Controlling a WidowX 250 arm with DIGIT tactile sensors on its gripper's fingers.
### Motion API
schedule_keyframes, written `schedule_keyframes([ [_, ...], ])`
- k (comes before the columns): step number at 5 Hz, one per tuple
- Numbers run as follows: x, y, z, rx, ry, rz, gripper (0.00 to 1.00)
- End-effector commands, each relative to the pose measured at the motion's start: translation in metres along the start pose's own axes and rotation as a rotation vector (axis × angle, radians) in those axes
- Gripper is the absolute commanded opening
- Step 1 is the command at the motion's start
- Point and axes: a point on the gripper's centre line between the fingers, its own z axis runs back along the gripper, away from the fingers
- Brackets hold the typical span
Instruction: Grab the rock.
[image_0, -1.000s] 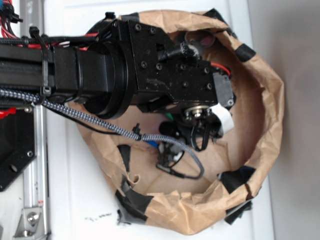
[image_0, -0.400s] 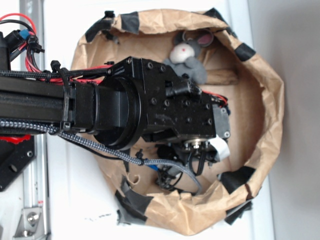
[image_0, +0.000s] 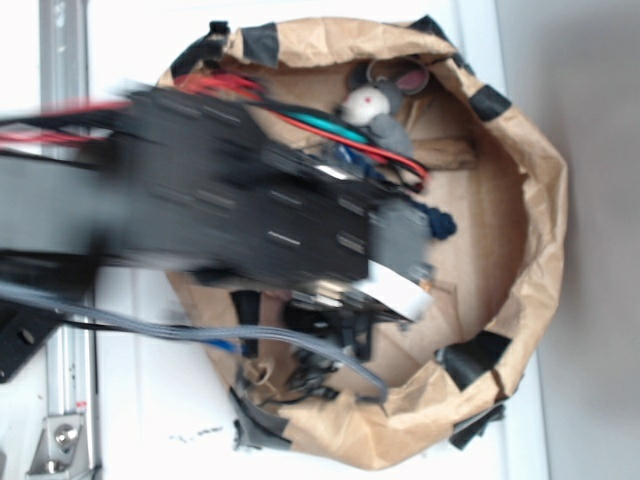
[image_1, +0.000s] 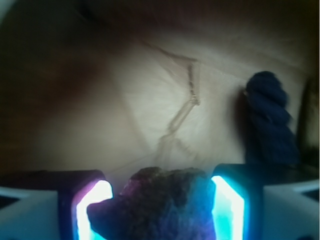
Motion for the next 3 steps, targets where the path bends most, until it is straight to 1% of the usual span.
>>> schedule_keyframes([
  [1,0.039,-0.015,0.082,0.023,-0.103,0.138,0.00],
  [2,0.044,-0.014,0.073,0.057,-0.096,0.172,0.00],
  [3,0.046,-0.011,0.069,0.061,-0.080,0.191,0.00],
])
